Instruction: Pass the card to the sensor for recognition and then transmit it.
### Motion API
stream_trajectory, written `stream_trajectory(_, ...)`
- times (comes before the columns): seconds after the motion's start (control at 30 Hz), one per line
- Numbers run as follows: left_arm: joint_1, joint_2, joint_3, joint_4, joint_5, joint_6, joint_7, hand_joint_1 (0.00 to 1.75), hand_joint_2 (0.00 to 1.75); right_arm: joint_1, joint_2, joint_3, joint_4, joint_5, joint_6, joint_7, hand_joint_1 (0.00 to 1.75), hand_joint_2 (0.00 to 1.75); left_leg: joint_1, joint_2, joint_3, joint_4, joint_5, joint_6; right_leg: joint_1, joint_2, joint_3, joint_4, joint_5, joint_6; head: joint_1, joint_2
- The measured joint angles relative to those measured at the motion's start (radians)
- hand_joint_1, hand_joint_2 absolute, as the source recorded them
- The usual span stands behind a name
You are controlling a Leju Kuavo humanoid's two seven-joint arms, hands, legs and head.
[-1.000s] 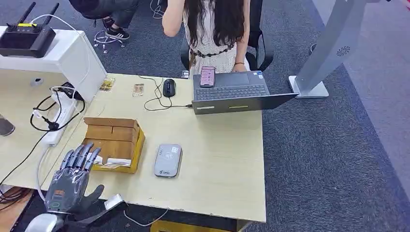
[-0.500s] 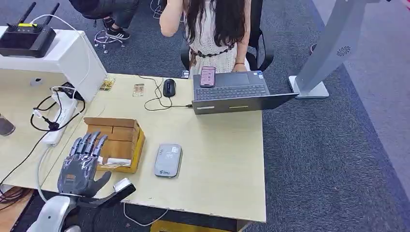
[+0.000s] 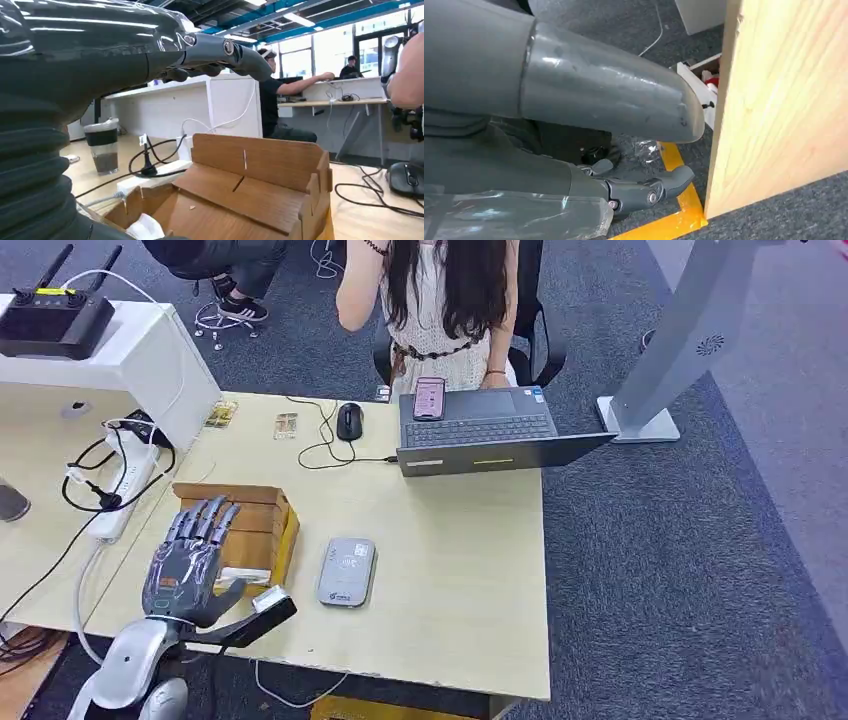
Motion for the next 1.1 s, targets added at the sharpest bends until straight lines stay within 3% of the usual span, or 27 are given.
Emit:
stream_trajectory(0.63,-0.012,-0.008,-0.032,0.019,0.006,-0.075,-0.014,0.0,1.75,-0.018,-0.017,-0.037,0.007,-0.03,-0.072,0.049,0.0,0.0,0.0,0.0,0.0,0.0,0.0,0.0,0.0,0.0,0.0,0.0,0.0,0.0,0.0,0.0)
stream_trajectory(0.8,-0.009,0.016,-0.032,0.024,0.03,-0.096,-0.01,0.0,1.75,-0.021,0.001,-0.037,0.013,-0.019,-0.245,0.025,0.0,0.0,0.0,0.0,0.0,0.0,0.0,0.0,0.0,0.0,0.0,0.0,0.0,0.0,0.0,0.0)
stream_trajectory(1.0,-0.002,0.042,-0.032,0.024,0.041,-0.107,-0.013,0.0,1.75,-0.023,0.022,-0.037,0.018,-0.012,-0.282,0.034,0.0,0.0,0.0,0.0,0.0,0.0,0.0,0.0,0.0,0.0,0.0,0.0,0.0,0.0,0.0,0.0)
stream_trajectory(1.1,-0.003,0.052,-0.032,0.027,0.044,-0.122,-0.002,0.0,1.75,-0.035,0.024,-0.037,0.021,-0.009,-0.347,0.097,0.0,0.0,0.0,0.0,0.0,0.0,0.0,0.0,0.0,0.0,0.0,0.001,0.0,0.0,0.0,0.0)
